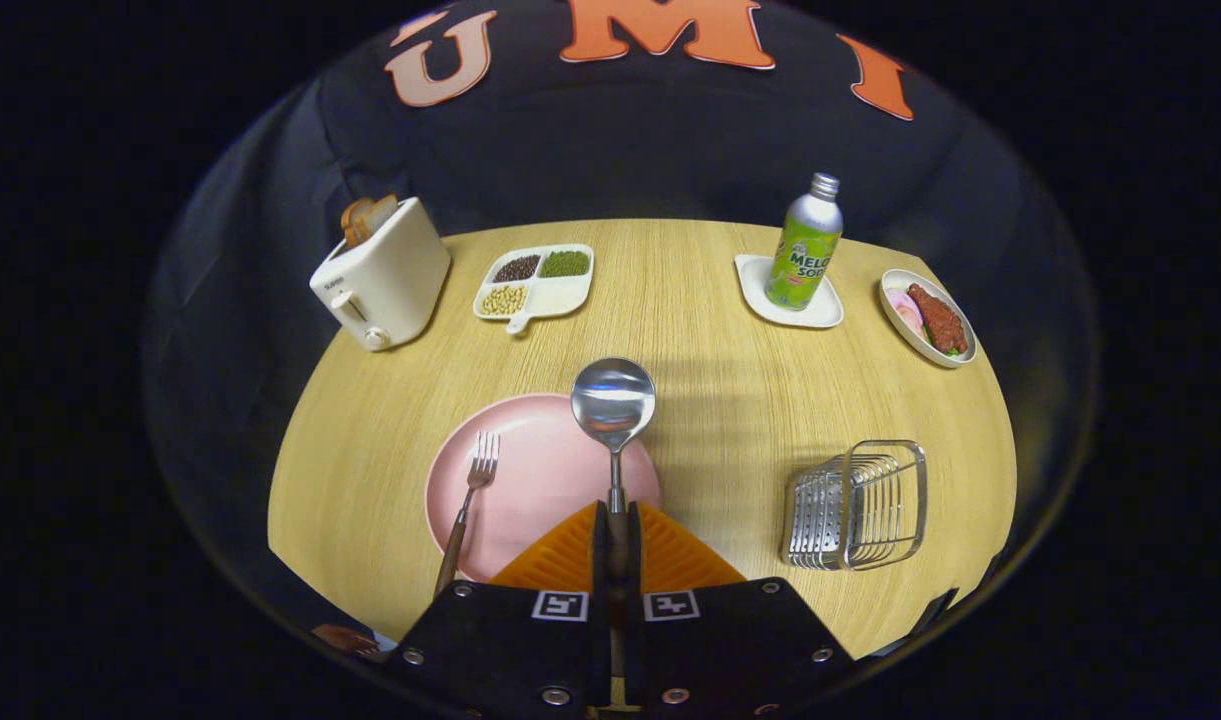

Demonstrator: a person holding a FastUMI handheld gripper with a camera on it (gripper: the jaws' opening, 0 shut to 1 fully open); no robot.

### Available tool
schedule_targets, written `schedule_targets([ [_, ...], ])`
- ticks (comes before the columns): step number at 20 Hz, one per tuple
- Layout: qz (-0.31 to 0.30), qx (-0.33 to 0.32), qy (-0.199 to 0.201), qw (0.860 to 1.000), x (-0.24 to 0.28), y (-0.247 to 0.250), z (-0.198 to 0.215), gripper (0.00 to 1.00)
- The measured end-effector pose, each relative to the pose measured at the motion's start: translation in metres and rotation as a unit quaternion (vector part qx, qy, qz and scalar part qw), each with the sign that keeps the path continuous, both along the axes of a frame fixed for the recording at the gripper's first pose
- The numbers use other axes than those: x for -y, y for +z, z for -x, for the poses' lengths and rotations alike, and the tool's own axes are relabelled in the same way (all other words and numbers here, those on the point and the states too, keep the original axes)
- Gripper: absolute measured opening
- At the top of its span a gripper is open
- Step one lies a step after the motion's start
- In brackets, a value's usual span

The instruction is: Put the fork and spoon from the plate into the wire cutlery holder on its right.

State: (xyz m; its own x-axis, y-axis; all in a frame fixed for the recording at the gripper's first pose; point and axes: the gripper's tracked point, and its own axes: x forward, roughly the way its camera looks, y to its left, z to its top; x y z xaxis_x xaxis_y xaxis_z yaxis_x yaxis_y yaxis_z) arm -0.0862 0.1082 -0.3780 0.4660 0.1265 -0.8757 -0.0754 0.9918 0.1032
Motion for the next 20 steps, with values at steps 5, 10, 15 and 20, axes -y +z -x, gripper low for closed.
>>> schedule_targets([
  [5, 0.000, 0.057, -0.021, 0.998, 0.033, 0.050, -0.018, 0.06],
  [10, 0.020, 0.080, -0.048, 0.995, 0.082, 0.077, -0.023, 0.06],
  [15, 0.063, 0.051, -0.056, 0.995, 0.132, 0.069, -0.007, 0.06],
  [20, 0.095, -0.009, -0.041, 0.995, 0.157, 0.047, 0.015, 0.06],
])
